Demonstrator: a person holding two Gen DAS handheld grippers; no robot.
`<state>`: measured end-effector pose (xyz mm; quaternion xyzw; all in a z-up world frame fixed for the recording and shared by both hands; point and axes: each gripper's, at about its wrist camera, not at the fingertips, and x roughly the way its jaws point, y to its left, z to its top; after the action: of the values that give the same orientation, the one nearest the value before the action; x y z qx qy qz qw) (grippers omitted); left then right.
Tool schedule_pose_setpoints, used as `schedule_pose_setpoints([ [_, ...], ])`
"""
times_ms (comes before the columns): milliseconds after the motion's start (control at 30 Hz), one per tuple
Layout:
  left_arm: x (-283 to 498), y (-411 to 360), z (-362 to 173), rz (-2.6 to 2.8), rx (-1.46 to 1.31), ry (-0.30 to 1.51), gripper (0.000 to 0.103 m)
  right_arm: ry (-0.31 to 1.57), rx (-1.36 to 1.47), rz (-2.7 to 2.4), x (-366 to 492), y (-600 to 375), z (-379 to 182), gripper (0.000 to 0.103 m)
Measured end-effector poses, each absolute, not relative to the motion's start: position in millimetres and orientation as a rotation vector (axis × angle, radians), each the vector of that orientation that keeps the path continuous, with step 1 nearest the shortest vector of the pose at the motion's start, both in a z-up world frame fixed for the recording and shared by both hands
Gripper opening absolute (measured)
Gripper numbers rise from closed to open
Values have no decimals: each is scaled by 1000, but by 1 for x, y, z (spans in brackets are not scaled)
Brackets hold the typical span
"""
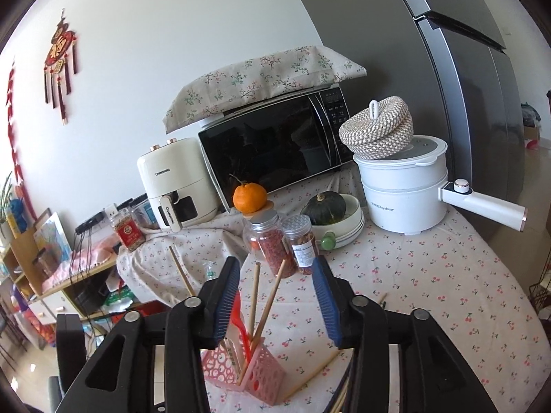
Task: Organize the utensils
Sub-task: 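Lower the red spoon into the pink basket and open the right tool, then move the right tool to a black chopstick and grasp it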
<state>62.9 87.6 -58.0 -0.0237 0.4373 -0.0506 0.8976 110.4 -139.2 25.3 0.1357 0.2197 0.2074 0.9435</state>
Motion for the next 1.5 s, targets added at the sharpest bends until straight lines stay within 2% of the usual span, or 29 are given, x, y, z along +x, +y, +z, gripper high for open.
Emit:
schedule_pose_setpoints([
  [233, 63, 70, -56, -117, -14, 901, 102, 589, 224, 398, 112, -177, 8, 68],
  [300, 63, 65, -56, -123, -2, 903, 102, 638, 191, 383, 117, -181, -3, 76],
  [400, 64, 59, -60, -139, 6, 915, 102, 737, 129, 369, 129, -182, -24, 80],
  [667, 71, 52, -67, -146, 2, 949, 102, 1043, 85, 298, 169, -180, -96, 82],
  [867, 73, 46, -70, -159, 15, 960, 102, 1181, 95, 234, 196, -172, -137, 82],
  [1233, 75, 40, -73, -186, 24, 977, 102, 1204, 32, 132, 217, -155, -157, 83],
  [1300, 75, 40, -74, -184, 28, 979, 102, 1194, 4, 127, 219, -149, -159, 87],
  [1500, 72, 40, -75, -184, 35, 986, 102, 1214, 2, 124, 224, -148, -160, 88],
])
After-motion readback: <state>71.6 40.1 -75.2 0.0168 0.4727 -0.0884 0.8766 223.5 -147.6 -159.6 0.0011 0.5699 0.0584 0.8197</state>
